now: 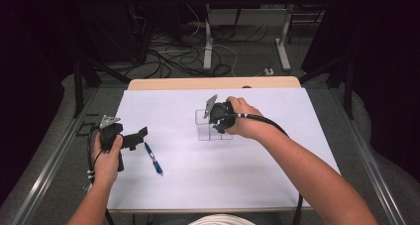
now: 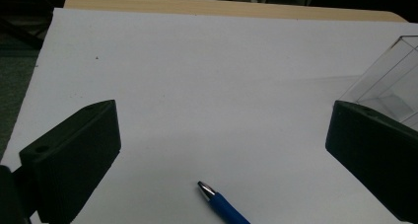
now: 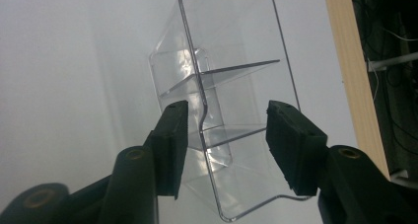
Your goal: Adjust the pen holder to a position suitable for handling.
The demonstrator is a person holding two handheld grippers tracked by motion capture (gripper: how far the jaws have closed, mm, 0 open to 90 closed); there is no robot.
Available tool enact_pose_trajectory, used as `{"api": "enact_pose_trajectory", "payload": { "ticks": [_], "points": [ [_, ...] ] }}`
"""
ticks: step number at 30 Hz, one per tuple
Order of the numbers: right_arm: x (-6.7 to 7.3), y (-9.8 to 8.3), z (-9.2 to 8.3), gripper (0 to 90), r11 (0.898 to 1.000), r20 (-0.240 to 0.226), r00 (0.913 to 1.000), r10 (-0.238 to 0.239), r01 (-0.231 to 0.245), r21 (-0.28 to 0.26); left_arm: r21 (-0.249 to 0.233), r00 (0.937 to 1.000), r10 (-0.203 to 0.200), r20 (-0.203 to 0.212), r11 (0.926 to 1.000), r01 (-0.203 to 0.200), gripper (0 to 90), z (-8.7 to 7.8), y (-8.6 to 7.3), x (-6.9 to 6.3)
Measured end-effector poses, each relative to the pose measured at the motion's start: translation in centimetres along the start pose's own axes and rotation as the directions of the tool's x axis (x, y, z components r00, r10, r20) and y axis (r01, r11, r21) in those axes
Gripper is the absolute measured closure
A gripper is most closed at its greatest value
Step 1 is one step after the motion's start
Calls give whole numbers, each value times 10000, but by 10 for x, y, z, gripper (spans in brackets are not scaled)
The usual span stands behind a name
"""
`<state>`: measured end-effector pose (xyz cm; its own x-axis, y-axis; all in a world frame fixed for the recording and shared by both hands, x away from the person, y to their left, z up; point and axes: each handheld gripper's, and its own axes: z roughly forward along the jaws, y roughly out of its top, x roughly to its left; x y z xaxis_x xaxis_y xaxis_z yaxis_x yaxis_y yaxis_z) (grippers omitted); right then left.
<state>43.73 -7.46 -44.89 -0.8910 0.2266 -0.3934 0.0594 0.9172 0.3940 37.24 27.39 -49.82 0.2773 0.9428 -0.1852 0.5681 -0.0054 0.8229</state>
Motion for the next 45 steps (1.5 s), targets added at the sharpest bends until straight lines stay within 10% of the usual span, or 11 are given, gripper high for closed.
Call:
{"api": "enact_pose_trajectory", "payload": {
  "ticks": [12,23,26,35,45],
  "points": [
    [-1,-18,-22,440,9908,555,9925,1092,-1042,-864,5,9958,-785,470,9969,786,3,-5,4,-2],
    [-11,-40,-43,260,9580,1241,9575,2602,-2400,-1572,172,9808,-1736,887,9848,1727,3,-11,8,0],
    [-9,-49,-49,206,9317,1153,9361,3323,-3068,-1945,146,9829,-1617,882,9868,1610,3,-11,8,-3],
    [-3,-82,-64,68,8163,890,8412,5334,-4843,-3149,345,9821,-1570,1039,9874,1542,25,-16,10,-6],
    [-5,-131,-75,0,6029,592,6391,7668,-6856,-4079,193,9809,-1651,1030,9863,1640,31,-20,11,-8]
  ]
}}
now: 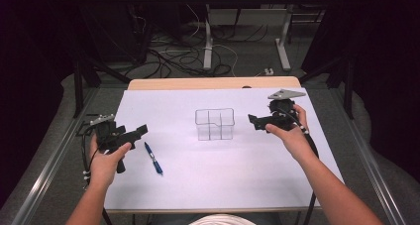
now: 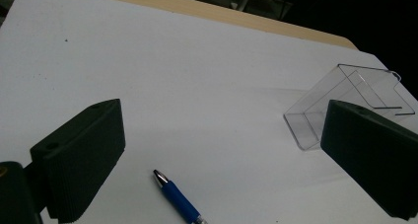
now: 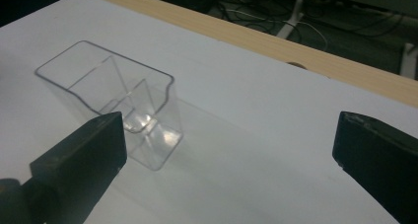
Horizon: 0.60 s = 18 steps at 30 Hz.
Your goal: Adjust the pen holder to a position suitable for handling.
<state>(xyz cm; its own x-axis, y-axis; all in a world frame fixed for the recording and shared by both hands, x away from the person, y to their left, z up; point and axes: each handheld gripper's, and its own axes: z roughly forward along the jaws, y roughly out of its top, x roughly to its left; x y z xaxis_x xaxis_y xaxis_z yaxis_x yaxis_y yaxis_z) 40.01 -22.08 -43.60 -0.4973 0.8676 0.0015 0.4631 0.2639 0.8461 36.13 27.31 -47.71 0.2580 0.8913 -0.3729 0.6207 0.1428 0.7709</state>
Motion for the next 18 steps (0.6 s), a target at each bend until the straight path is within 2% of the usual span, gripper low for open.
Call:
{"api": "enact_pose_trajectory", "payload": {
  "ticks": [1,3,5,7,9,12,13,15,17,18],
  "points": [
    [-4,-4,-1,0,9997,133,9996,229,-227,-90,-130,10000,-56,8,9999,56,34,1,0,0],
    [-12,-11,-4,0,9967,427,9960,779,-769,-242,14,10000,-64,38,10000,64,37,-1,0,1],
    [-20,-19,-7,0,9918,629,9904,1234,-1210,-399,36,9999,-166,16,9999,166,41,-1,0,1],
    [-26,-26,-10,0,9864,864,9833,1604,-1565,-506,-25,9999,-105,-75,9999,105,46,-1,-1,2],
    [-30,-31,-12,0,9811,914,9777,1893,-1845,-585,-97,9999,-112,-84,9999,111,61,-1,-1,2],
    [-35,-39,-17,0,9769,1093,9717,2096,-2033,-665,-85,9998,-179,-104,9998,178,92,-1,-1,1],
    [-35,-42,-19,0,9749,1314,9663,2213,-2156,-564,-64,9997,-214,-82,9998,213,101,-2,-1,1],
    [-36,-44,-21,0,9765,1365,9671,2145,-2092,-526,-132,9995,-286,-101,9995,285,101,-1,-1,1],
    [-35,-47,-21,0,9727,1283,9647,2301,-2240,-601,-78,9990,-450,-52,9990,449,114,-1,-1,0],
    [-36,-49,-22,0,9761,1328,9674,2155,-2096,-568,-80,9989,-473,-71,9989,473,126,-1,-1,0]
  ]
}}
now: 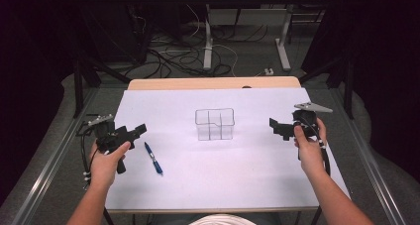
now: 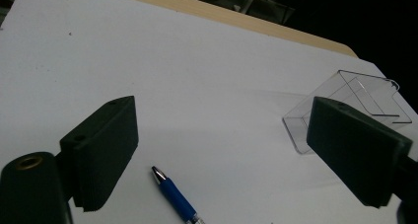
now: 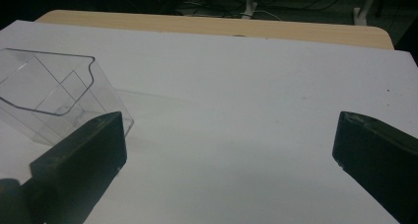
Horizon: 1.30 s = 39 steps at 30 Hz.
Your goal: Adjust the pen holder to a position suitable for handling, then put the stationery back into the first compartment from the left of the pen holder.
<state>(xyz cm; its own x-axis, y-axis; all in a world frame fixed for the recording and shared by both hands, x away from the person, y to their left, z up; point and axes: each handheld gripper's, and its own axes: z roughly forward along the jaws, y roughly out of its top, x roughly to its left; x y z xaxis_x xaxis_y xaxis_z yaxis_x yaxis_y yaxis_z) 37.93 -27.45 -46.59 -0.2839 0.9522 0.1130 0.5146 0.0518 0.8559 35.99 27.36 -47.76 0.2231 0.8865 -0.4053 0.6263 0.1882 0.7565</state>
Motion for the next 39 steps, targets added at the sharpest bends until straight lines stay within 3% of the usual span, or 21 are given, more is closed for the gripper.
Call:
{"api": "enact_pose_trajectory", "payload": {
  "ticks": [13,19,22,25,27,30,31,32,34,36,37,38,39],
  "points": [
    [0,-14,3,0,10000,61,10000,-38,38,4,123,9963,-687,-524,9975,694,282,-2,-2,2],
    [-2,-17,3,0,10000,131,9999,73,-73,33,587,9925,-1102,-526,9918,1132,336,1,-5,1],
    [-3,-18,4,0,9997,122,9997,227,-228,62,848,9879,-1371,-730,9861,1431,366,3,-7,0],
    [-5,-18,4,0,9997,108,9997,198,-199,107,981,9794,-1903,-675,9756,1964,380,5,-9,0],
    [-5,-19,4,0,9997,87,9997,208,-209,113,1438,9768,-1994,-781,9673,2089,396,7,-10,0],
    [-4,-19,5,0,9997,41,9998,211,-212,151,1871,9699,-2183,-1080,9537,2354,414,10,-12,-1],
    [-5,-19,5,0,9998,31,9999,122,-123,165,1948,9632,-2358,-1291,9464,2578,429,11,-12,-2],
    [-4,-19,5,0,9998,30,9999,122,-122,172,1998,9627,-2296,-1433,9460,2554,432,12,-13,-1],
    [-5,-19,5,0,9997,47,9999,100,-101,234,2257,9539,-2549,-1587,9312,2864,458,15,-15,0],
    [-5,-20,6,0,9997,14,10000,93,-94,214,2401,9501,-2647,-1653,9235,2991,468,19,-17,3],
    [-5,-20,6,0,9997,-4,10000,87,-87,219,2456,9441,-2810,-1722,9159,3174,476,20,-17,3],
    [-5,-20,6,0,9997,9,10000,94,-94,227,2444,9430,-2810,-1784,9157,3191,483,21,-18,4],
    [-5,-20,6,0,9997,-13,9999,105,-105,225,2591,9406,-2912,-1744,9080,3292,489,21,-17,5]
  ]
}}
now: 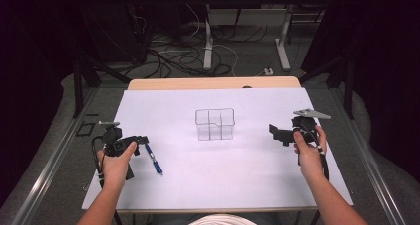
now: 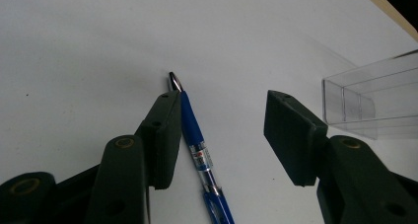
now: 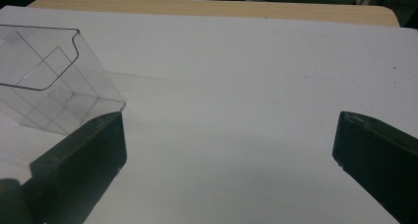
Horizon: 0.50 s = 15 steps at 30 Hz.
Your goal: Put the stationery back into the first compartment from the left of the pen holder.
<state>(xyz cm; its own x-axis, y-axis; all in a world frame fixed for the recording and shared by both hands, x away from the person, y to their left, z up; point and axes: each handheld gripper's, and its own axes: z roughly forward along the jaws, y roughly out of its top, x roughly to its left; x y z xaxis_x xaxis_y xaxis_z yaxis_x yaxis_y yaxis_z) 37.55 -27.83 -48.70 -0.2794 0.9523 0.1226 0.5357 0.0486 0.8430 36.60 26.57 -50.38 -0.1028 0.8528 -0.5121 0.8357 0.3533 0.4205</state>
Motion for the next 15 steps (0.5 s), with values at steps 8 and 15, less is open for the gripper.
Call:
{"api": "enact_pose_trajectory", "payload": {
  "ticks": [8,15],
  "points": [
    [0,0,1,0,10000,-13,10000,-16,16,37,327,9991,-405,93,9987,402,507,6,1,6],
    [1,0,1,0,10000,-10,10000,0,0,63,360,9968,-793,56,9962,791,533,11,1,10]
  ]
}}
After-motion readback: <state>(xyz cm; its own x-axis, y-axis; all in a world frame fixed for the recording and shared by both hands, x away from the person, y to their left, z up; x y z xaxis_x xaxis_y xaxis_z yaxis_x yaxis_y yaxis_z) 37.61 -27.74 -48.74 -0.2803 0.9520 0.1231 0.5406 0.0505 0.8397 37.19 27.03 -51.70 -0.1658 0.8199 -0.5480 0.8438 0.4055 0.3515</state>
